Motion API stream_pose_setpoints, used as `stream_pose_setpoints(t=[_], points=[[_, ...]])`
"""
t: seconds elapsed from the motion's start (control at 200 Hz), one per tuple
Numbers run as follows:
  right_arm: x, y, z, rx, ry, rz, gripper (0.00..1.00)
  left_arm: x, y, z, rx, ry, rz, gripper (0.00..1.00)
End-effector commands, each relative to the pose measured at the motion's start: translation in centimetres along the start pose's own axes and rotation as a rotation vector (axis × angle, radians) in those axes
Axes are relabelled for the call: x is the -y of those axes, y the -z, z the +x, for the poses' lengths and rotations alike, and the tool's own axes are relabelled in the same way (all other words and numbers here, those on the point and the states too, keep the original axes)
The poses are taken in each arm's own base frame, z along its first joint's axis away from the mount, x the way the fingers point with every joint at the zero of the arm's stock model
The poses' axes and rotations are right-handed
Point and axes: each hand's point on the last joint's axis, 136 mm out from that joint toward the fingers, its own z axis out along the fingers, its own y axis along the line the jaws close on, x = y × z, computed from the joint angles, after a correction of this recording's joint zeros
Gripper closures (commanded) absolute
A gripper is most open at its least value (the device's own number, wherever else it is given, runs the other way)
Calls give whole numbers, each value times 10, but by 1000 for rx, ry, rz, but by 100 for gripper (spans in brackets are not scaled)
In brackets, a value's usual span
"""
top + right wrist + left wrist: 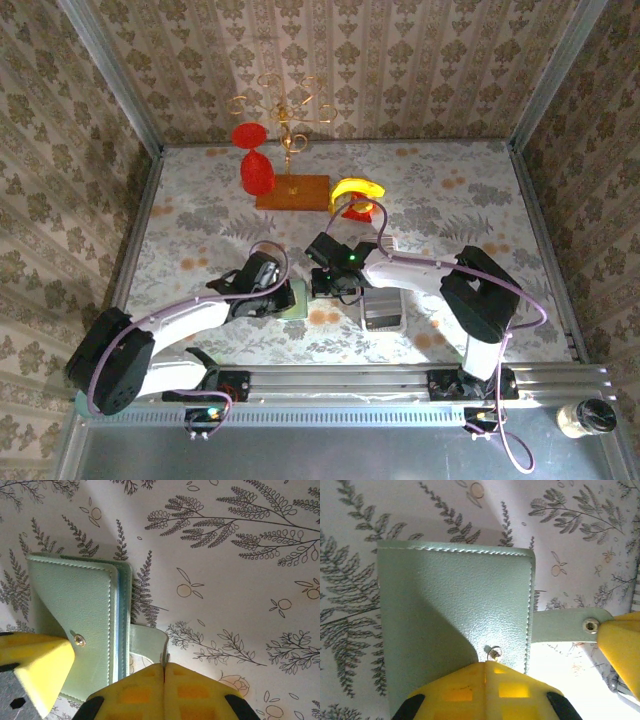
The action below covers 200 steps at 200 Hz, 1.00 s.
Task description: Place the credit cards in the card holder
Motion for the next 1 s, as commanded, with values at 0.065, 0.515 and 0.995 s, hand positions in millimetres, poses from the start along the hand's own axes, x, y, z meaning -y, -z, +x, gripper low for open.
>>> stream_pose_setpoints(t=[0.065,0.515,0.995], points=[[-5,7,-4,6,-18,-30,100,-21,14,6,24,-17,-74,100],[-18,10,-5,-10,-7,-88,100,-21,15,19,-20,-6,-39,100],[-53,-1,-2,-84,33,-219,100,-38,8,24,-26,28,-100,100]])
